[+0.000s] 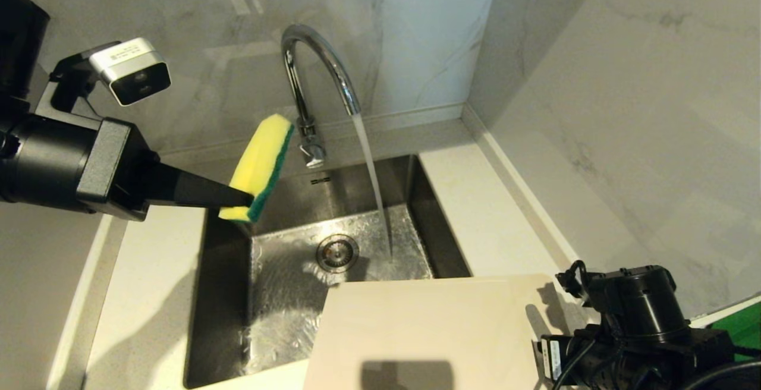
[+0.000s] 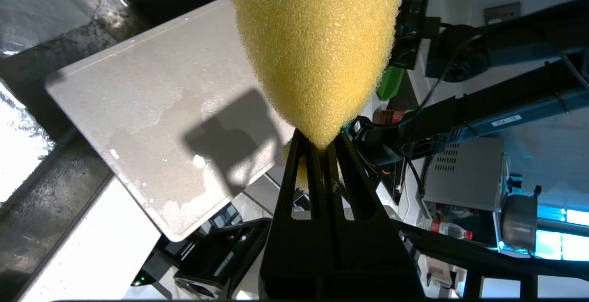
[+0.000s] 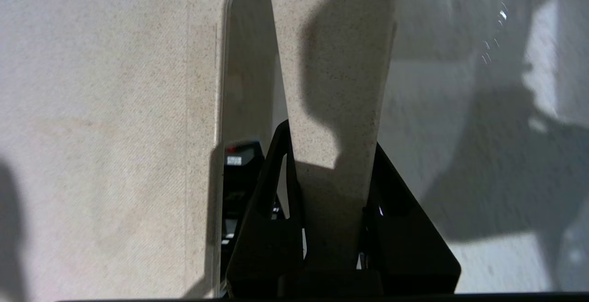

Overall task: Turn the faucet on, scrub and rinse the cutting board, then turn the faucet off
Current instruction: Put down the cutting board

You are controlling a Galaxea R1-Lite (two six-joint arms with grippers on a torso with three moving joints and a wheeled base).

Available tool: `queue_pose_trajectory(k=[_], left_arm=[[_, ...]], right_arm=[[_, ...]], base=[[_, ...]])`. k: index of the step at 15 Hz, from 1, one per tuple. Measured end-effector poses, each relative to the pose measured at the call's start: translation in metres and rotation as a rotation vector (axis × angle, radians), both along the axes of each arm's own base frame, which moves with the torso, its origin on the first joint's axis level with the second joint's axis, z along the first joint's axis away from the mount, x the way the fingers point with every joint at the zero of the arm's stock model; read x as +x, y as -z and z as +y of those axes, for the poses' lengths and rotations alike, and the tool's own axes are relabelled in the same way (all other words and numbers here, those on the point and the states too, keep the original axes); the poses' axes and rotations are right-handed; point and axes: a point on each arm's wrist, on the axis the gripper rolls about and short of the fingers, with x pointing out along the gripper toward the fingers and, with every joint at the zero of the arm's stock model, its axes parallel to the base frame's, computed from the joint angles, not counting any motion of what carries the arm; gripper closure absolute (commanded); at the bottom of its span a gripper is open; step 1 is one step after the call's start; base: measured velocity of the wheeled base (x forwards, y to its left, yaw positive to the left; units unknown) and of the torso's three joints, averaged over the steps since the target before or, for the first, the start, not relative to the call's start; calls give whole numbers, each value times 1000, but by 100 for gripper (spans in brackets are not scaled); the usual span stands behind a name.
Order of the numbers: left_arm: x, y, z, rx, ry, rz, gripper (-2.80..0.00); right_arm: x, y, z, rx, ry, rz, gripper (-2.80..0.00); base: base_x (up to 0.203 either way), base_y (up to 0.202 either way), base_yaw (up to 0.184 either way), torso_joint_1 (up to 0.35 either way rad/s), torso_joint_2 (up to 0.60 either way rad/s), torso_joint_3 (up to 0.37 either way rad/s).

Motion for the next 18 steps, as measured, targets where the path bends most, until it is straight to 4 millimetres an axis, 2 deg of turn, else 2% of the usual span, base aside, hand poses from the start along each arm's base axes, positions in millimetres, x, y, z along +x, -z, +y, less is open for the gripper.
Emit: queue_pose_trajectory(k=[5,11,14,18], left_arm=[[6,3,-3,-10,-2,-16,0],[9,16,-4,2,-3,15,0],[9,21,-5,5,-3,23,0],[9,25,-5,13,-3,37,0]], right_arm=[[29,13,5,-17,-6,-11,0],[61,12,-1,-43,8,-44,0],[67,12,-13,-37,36,-44,0],[67,12,-18,-35,49,-50,0]], base=[[0,0,0,0,0,0],[0,0,0,0,0,0],[0,0,0,0,0,0],[0,0,0,0,0,0]])
